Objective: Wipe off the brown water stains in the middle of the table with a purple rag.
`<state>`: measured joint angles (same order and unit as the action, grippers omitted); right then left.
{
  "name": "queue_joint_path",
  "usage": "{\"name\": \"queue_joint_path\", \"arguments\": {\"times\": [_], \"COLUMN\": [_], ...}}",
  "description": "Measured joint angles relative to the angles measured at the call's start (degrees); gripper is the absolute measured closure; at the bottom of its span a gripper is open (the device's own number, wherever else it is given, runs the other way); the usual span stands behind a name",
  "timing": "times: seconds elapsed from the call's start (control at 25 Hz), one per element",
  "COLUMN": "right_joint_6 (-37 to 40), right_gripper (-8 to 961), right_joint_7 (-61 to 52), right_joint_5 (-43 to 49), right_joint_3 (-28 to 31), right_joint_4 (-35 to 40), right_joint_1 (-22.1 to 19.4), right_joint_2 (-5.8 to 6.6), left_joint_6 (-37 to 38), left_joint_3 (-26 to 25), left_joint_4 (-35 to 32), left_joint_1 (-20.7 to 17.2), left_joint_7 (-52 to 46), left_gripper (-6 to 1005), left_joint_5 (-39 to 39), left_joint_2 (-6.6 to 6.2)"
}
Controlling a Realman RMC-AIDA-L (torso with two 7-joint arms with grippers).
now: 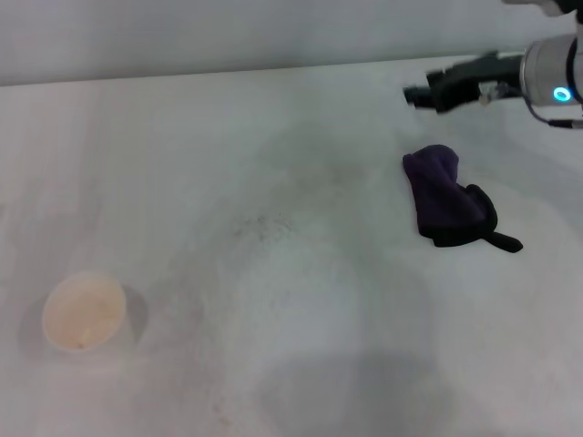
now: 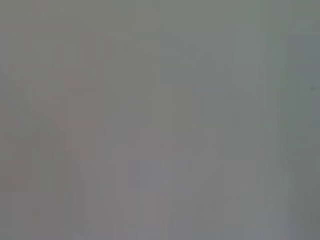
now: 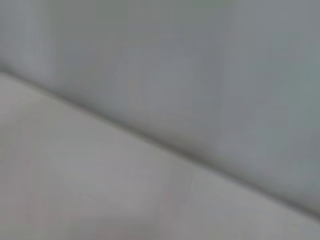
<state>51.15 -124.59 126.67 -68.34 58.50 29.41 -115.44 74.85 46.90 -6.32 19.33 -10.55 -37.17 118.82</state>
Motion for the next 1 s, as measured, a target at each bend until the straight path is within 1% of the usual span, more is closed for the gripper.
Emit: {"name": "queue_joint_path", "arguments": {"times": [0.08, 0.28, 0.36, 0.48, 0.64, 0.8, 1.0], "right_joint_6": [-2.1, -5.37, -5.38, -3.87, 0.38, 9.15, 20.26], "right_gripper": [528, 529, 529, 529, 529, 530, 530], "right_joint_7": [5.71, 26.25, 35.53, 48.43, 64.39, 77.82, 90.4], "right_joint_5": [-7.2, -29.09, -39.17, -53.17, -68.49, -80.73, -92.77], "right_joint_3": [0.01, 0.03, 0.0, -0.02, 0.02, 0.72, 0.87], "right_joint_4": [0.04, -0.82, -2.47, -6.54, -13.77, -21.61, -31.53], "right_joint_1": [-1.6, -6.67, -8.26, -9.57, -9.93, -9.94, -9.51], "right_joint_2": [-0.03, -0.05, -0.04, -0.04, -0.05, -0.04, -0.05], "left_joint_6": [-0.03, -0.06, -0.06, -0.06, -0.06, -0.06, -0.06], "left_joint_3": [-0.02, -0.05, -0.06, -0.05, -0.05, -0.05, -0.04], "left_joint_4": [0.0, 0.0, 0.0, 0.0, 0.0, 0.0, 0.0], "left_joint_1": [0.03, 0.21, 0.21, 0.2, 0.21, 0.27, 0.3], "left_joint_7": [0.0, 0.0, 0.0, 0.0, 0.0, 0.0, 0.0], "left_gripper": [122, 122, 122, 121, 121, 121, 121], "left_joint_5": [0.04, 0.08, 0.08, 0.08, 0.08, 0.08, 0.08], "left_joint_2": [0.0, 0.0, 0.0, 0.0, 0.0, 0.0, -0.07]}}
